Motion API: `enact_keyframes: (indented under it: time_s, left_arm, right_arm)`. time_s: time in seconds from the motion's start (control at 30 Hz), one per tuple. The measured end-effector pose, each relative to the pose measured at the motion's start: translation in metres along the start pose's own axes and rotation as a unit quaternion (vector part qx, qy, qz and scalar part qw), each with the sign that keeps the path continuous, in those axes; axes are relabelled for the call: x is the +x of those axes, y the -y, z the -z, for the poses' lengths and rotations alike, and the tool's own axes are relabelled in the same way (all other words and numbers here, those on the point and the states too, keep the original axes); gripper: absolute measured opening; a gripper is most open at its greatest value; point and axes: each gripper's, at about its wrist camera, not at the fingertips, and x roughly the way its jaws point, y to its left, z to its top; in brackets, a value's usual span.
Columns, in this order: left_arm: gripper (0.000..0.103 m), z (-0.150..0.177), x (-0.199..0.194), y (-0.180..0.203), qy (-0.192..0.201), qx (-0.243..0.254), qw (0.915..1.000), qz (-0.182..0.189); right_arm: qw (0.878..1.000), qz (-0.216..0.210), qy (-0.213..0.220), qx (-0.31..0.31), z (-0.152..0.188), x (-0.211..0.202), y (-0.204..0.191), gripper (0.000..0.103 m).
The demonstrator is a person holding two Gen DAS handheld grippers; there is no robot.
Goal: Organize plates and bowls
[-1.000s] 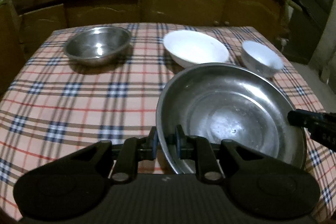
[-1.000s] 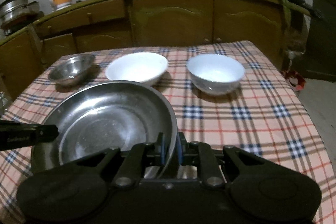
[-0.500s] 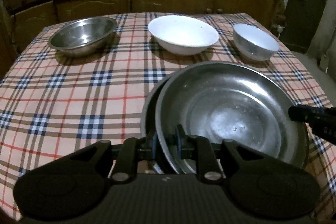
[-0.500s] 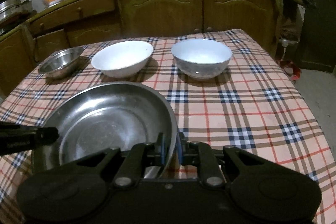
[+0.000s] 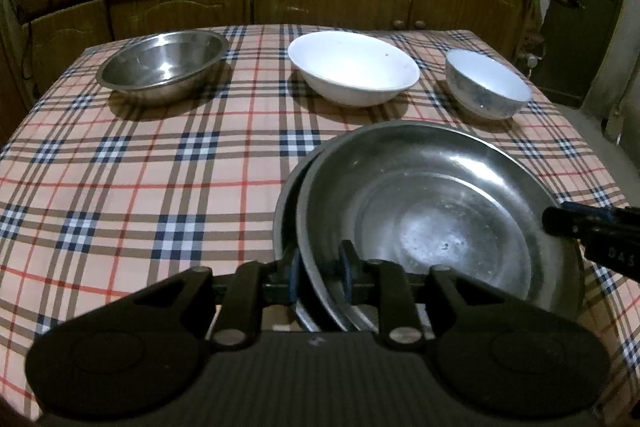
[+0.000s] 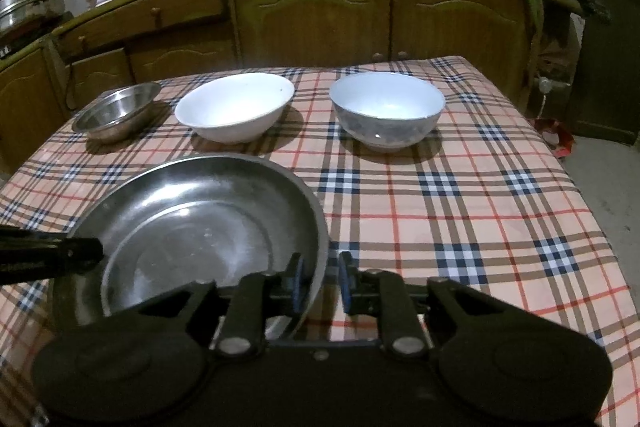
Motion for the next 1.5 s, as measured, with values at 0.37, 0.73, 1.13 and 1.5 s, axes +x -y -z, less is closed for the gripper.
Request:
enact_keyframes:
  time_s: [0.37, 0.73, 1.13, 1.5]
  left_arm:
    - [0.084, 0.002, -0.007, 0.010, 0.017, 0.060, 0.9978, -0.024]
    - [0.084, 0.000, -0.003, -0.016, 0.007, 0.010, 0.9999, -0.001]
    - [0.085, 0.004, -0.004, -0.023, 0.007, -0.005, 0.9999, 0.013]
    - [0.085, 0.006, -0.004, -0.018, 0.007, 0.008, 0.9998, 0.015]
  right_arm:
    - [1.000, -0.011, 0.004, 0.004, -0.004, -0.001, 0.000, 0.048]
    - [1.000, -0.017, 0.006, 0.013, -0.002, -0.005, 0.004, 0.056]
    - [0.999, 0.008, 0.027, 0.044, 0.012, -0.036, 0.020, 0.064]
    - [0.999, 0.030, -0.006, 0.024, 0.023, -0.011, 0.007, 0.056]
